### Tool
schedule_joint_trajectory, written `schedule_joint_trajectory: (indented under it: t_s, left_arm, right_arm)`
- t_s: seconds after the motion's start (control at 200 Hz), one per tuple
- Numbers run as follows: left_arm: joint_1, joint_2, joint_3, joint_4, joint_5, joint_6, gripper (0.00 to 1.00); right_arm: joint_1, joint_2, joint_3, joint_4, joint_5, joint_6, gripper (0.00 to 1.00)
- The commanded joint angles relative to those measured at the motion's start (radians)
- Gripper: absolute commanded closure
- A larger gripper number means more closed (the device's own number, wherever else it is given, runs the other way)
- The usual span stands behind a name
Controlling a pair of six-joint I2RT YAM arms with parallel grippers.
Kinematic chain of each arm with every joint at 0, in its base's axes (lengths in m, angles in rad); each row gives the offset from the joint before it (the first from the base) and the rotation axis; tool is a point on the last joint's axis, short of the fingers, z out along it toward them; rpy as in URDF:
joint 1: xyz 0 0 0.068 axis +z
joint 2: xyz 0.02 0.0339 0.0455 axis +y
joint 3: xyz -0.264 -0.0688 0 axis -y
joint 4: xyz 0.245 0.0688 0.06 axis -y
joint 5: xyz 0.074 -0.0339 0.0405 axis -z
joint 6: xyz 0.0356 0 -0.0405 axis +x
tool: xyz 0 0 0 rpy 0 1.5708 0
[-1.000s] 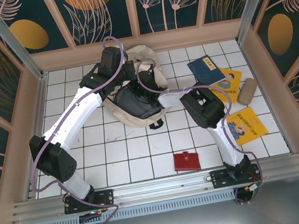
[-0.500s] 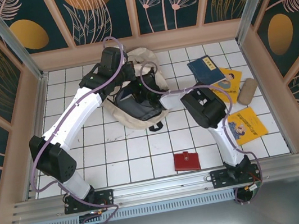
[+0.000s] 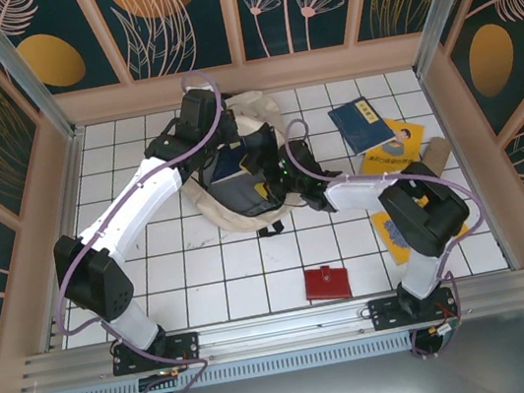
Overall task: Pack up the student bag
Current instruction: Close the student bag at the top-center of the table.
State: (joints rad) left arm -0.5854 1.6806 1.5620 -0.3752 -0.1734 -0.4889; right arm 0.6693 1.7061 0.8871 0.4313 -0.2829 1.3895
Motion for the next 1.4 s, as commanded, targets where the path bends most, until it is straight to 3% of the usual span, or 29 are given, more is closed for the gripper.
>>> schedule_joint_trajectory:
  t_s: [0.0,0.115,0.285,0.465,0.676,0.906,1.021,1.141,1.166,1.226,1.281,1.321,1.396]
  left_arm:
    - [0.001,-0.054,-0.052,0.106,-0.023,-0.017,1.0]
    - [0.001,-0.058,-0.122,0.149,0.055,-0.019,1.0]
    - [0.002,-0.058,-0.233,0.217,0.179,-0.036,1.0]
    - [0.001,-0.037,-0.31,0.253,0.27,-0.048,1.0]
    - [-0.005,-0.006,-0.402,0.284,0.351,-0.08,1.0]
    - [-0.008,-0.009,-0.459,0.297,0.333,-0.099,1.0]
    - [-0.007,-0.006,-0.461,0.284,0.333,-0.099,1.0]
    - [-0.007,-0.019,-0.466,0.254,0.299,-0.095,1.0]
    - [-0.008,-0.024,-0.469,0.247,0.293,-0.099,0.93]
    - [-0.007,-0.04,-0.476,0.239,0.289,-0.109,0.67]
    - [-0.007,-0.059,-0.488,0.241,0.292,-0.12,0.53]
    - [-0.007,-0.074,-0.496,0.244,0.296,-0.128,0.47]
    - [-0.008,-0.11,-0.515,0.262,0.314,-0.131,0.45]
  right_arm:
    - [0.006,-0.128,-0.083,-0.11,-0.015,-0.107,0.23]
    - [0.006,-0.286,-0.139,-0.299,0.102,-0.264,0.26]
    - [-0.026,-0.507,-0.171,-0.579,0.37,-0.426,0.28]
    - [-0.239,-0.57,-0.163,-0.748,0.401,-0.585,0.28]
    - [-0.418,-0.485,-0.122,-0.839,0.413,-0.751,0.26]
    - [-0.618,-0.247,0.013,-0.672,0.27,-0.786,0.26]
    - [-0.729,-0.121,0.123,-0.61,0.182,-0.763,0.32]
    - [-0.775,0.029,0.302,-0.669,0.196,-0.803,0.34]
    - [-0.778,0.058,0.335,-0.688,0.21,-0.817,0.35]
    - [-0.786,0.118,0.407,-0.713,0.249,-0.85,0.33]
    - [-0.793,0.176,0.473,-0.722,0.238,-0.892,0.3]
    - [-0.795,0.227,0.532,-0.743,0.227,-0.922,0.29]
    - [-0.792,0.332,0.667,-0.809,0.223,-0.98,0.24]
